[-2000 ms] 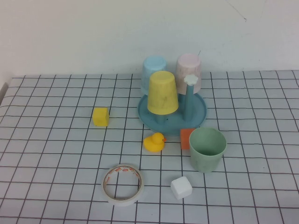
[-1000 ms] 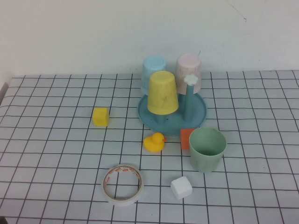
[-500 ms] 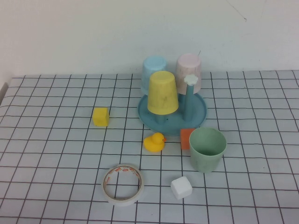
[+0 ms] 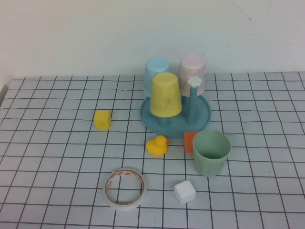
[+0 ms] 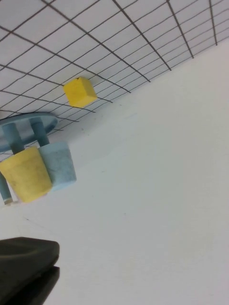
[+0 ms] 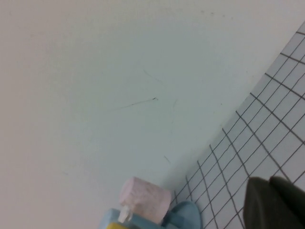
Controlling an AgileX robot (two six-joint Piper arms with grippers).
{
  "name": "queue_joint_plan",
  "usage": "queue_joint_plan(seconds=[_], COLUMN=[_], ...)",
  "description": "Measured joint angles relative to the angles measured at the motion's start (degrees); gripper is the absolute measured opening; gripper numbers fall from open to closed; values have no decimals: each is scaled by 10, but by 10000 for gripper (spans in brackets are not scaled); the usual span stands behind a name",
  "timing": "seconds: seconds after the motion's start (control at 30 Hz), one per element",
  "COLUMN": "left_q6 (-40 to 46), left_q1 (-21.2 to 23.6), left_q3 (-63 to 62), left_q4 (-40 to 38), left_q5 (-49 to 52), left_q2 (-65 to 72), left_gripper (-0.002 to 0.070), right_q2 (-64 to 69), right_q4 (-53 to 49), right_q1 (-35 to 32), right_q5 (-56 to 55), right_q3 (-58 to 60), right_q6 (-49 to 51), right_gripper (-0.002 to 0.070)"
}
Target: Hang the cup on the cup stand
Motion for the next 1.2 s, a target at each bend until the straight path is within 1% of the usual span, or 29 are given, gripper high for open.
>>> queue_joint_plan(seconds=[0.1, 0.17, 0.27, 0.37, 0.53, 0.6, 0.73, 0.8, 0.83, 0.87, 0.9, 0.97, 1.13, 1.2], left_q6=[16, 45, 121, 203, 322, 353, 408, 420, 423, 423, 419, 396, 280, 241], left_q1=[0, 0, 0, 0, 0, 0, 0, -6, -14, -38, -52, -95, -209, -243], left_q3=[0, 0, -15, -68, -197, -253, -383, -437, -467, -520, -544, -611, -754, -806], left_q4=[-1, 3, 36, 98, 231, 265, 295, 301, 304, 315, 329, 375, 532, 572], left_q5=[-2, 10, 59, 115, 236, 289, 384, 413, 422, 437, 443, 460, 497, 519], left_q2=[0, 0, 1, 46, 205, 280, 420, 481, 513, 576, 601, 663, 796, 840], left_gripper=[-1, -1, -1, -1, -1, -1, -1, -1, -1, -1, -1, -1, -1, -1], right_q2=[0, 0, 0, 0, 0, 0, 0, 0, 0, 0, 0, 0, 0, 0], right_q4=[7, 9, 9, 9, 9, 9, 9, 9, 10, 11, 11, 11, 12, 12], right_q1=[0, 0, 0, 0, 0, 0, 0, 0, 0, 0, 0, 0, 0, 0], right_q5=[4, 11, 38, 78, 102, 103, 105, 107, 107, 107, 107, 107, 108, 108], right_q3=[0, 0, 0, 0, 0, 0, 0, 0, 0, 0, 0, 0, 0, 0], right_q6=[-24, -49, -110, -161, -181, -183, -184, -184, -184, -184, -184, -184, -184, -184], right_gripper=[-1, -1, -1, -1, -1, -1, -1, -1, -1, -1, -1, -1, -1, -1])
